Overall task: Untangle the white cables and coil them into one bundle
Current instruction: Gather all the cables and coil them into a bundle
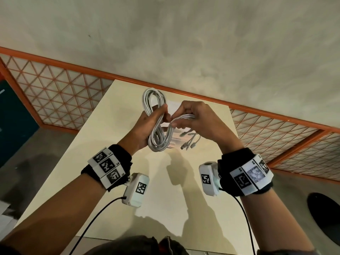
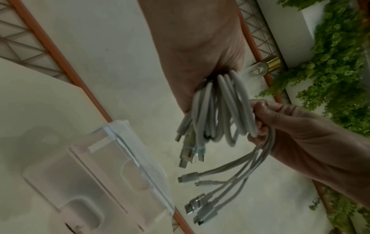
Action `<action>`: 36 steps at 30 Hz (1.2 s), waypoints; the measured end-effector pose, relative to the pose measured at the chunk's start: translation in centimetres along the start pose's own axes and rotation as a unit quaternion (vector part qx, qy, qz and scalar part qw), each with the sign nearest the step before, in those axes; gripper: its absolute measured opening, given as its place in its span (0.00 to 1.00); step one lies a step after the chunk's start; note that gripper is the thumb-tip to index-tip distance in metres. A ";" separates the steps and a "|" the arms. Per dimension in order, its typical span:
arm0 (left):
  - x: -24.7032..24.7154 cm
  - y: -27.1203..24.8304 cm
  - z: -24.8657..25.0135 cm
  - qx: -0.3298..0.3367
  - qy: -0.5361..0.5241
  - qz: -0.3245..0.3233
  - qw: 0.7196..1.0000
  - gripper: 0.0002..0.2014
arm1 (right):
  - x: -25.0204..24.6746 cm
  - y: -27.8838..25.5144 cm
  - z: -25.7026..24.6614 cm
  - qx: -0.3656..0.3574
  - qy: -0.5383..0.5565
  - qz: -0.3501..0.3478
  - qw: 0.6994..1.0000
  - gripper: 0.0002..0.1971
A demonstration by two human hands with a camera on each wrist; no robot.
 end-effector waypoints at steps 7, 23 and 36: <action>0.8 -1.1 -0.1 -0.003 -0.006 -0.061 0.998 0.11 | 0.9 0.5 -1.1 -0.057 -0.084 -0.032 0.994 0.10; 1.6 -2.4 -0.9 -0.025 0.073 -0.077 0.994 0.20 | 0.8 -0.9 -1.5 -0.098 -0.074 -0.084 0.989 0.13; 0.6 -2.3 -3.2 -0.092 0.150 -0.081 0.981 0.17 | 0.8 -2.6 0.5 0.040 -0.117 -0.088 0.988 0.28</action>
Point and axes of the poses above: each hand's wrist, its own y-axis towards the middle knuckle, its own x-axis out of the palm, z = x × y, the point moved 4 cm from there along y, towards the middle knuckle, and after that the axes turned 12 degrees about -x, right-handed, at the moved point
